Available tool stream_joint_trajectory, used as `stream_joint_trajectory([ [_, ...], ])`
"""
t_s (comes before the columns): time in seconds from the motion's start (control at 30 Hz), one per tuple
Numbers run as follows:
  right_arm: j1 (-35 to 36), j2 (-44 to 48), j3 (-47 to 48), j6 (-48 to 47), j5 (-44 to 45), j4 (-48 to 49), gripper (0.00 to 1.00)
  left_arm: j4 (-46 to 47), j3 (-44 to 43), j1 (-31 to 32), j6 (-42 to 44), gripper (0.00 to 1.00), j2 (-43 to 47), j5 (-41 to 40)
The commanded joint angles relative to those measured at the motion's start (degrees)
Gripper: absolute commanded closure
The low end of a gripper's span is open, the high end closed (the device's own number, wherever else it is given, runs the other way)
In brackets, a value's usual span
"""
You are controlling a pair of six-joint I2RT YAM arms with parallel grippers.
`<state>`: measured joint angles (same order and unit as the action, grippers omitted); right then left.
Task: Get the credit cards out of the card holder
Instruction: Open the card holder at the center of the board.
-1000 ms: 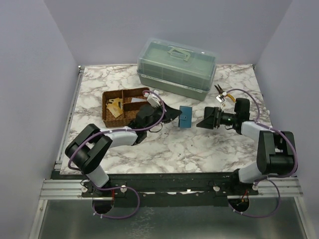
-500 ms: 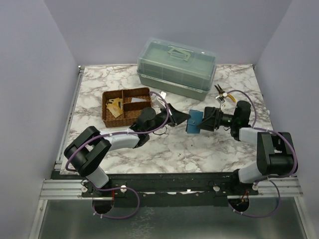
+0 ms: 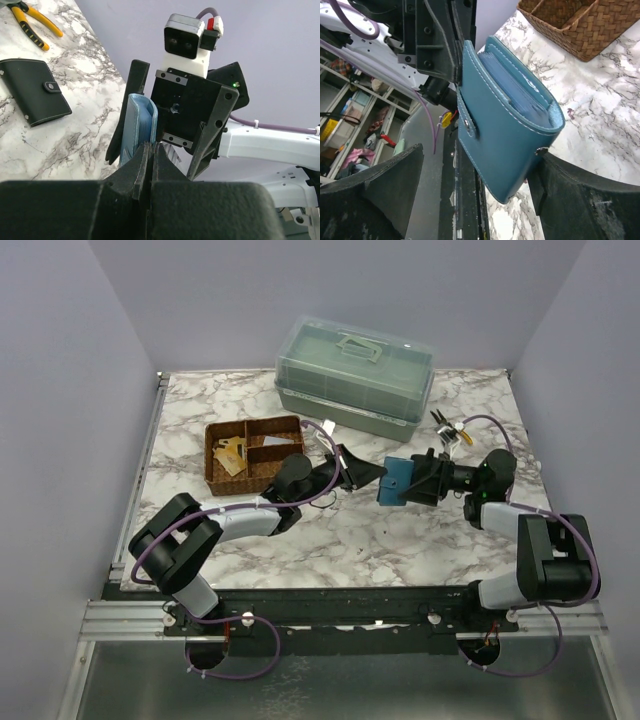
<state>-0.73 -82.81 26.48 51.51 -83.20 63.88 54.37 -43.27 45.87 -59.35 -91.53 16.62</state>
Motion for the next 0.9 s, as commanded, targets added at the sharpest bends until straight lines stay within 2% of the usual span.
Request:
stream_joint_trajectory([
  [0.0, -0.40, 1.75, 0.57, 2.66, -0.43, 2.14, 0.13, 3.18, -0.80, 0.06, 0.06, 1.00, -0.56, 2.79],
  [0.3, -2.29, 3.43, 1.26, 4.88, 1.45, -0.31, 0.23, 0.46, -1.62, -0.08, 1.30, 1.00, -1.19, 4.29],
  [0.4, -2.42, 3.53, 1.26, 4.85, 1.61, -0.78, 0.35, -0.10, -1.73, -0.10, 1.46, 1.00, -1.28, 4.17],
  [0.57, -2.39, 3.34, 1.72, 3.62, 1.72, -3.25, 0.65, -0.94, -1.84, -0.08, 1.73, 1.00, -1.15, 3.50],
  [0.7, -2.43, 4.50, 2.50, -0.10, 2.02, -8.13, 0.85, -2.08, -1.08, 0.01, 2.16, 1.00, -0.78, 1.28],
  [0.73, -2.41, 5.08, 2.89, -2.15, 2.32, -11.18, 0.90, -2.92, -0.62, 0.06, 2.33, 0.94, -0.21, -0.43],
  [0.83, -2.39, 7.27, 5.03, -10.10, 4.26, -22.92, 0.97, -8.42, 1.25, 0.46, 4.97, 0.56, 4.07, -8.40],
  [0.87, -2.38, 7.71, 5.91, -13.21, 5.24, -26.98, 0.98, -12.03, 1.48, 0.67, 6.25, 0.48, 6.00, -11.68],
])
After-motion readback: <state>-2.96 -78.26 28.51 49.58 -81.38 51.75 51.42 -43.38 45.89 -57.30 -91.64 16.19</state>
